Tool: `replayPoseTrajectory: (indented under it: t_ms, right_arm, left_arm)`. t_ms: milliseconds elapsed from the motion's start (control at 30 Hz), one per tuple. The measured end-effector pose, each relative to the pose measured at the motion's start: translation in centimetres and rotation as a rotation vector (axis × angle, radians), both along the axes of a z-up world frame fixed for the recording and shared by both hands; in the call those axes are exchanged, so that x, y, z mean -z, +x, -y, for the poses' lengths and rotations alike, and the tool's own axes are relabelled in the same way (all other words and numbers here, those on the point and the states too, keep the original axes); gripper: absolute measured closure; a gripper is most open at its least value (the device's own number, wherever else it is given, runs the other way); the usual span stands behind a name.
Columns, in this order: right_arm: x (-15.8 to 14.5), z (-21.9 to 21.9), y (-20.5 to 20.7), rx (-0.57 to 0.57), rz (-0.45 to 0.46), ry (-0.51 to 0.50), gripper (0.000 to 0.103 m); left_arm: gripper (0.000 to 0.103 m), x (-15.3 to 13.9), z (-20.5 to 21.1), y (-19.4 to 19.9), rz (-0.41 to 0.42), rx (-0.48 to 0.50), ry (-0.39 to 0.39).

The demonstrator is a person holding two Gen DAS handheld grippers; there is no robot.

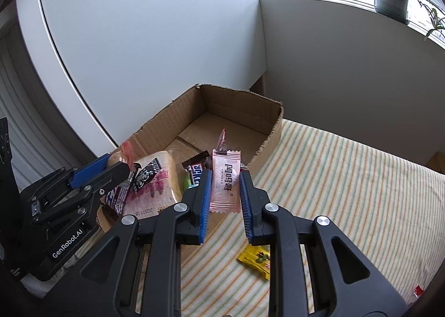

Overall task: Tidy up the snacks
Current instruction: 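Carry both snacks into the cardboard box and open both grippers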

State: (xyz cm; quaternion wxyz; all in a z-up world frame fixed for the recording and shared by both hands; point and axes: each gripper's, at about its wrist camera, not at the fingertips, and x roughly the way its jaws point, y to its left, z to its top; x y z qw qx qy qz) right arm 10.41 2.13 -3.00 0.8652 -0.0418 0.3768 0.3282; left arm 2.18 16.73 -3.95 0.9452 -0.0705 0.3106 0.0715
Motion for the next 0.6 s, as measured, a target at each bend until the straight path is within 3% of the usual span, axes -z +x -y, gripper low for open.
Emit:
replayPoseTrajectory:
  t_ms: [167, 233, 267, 300, 367, 600]
  right_arm:
    - [0.7, -1.8, 0.0, -0.037, -0.024, -0.004, 0.082]
    - [0.8, -2.3, -0.2, -0.038, -0.024, -0.004, 0.066]
    - [0.8, -2.3, -0.3, -0.033, -0.019, -0.004, 0.047]
    - [0.8, -2.1, -0.2, -0.026, -0.011, 0.001, 0.039]
    - [0.7, -1.9, -0.3, -0.014, -0.008, 0.009, 0.039]
    - [0.2, -0.3, 0.0, 0.022, -0.01, 0.021, 0.038]
  left_arm:
    - [0.078, 0.1, -1.3, -0.2, -0.003, -0.023, -0.013]
    - [0.074, 0.1, -1.5, -0.3, 0.002, -0.035, -0.006]
    - [0.068, 0.1, -1.5, -0.4, 0.0, -0.04, -0.003]
    - [0.064, 0.1, -1.5, -0.4, -0.002, -0.043, 0.0]
    - [0.05, 0.2, -1.6, -0.4, 0.001, -0.044, 0.002]
    - [0.05, 0.3, -2.0, -0.5, -0.002, -0.051, -0.015]
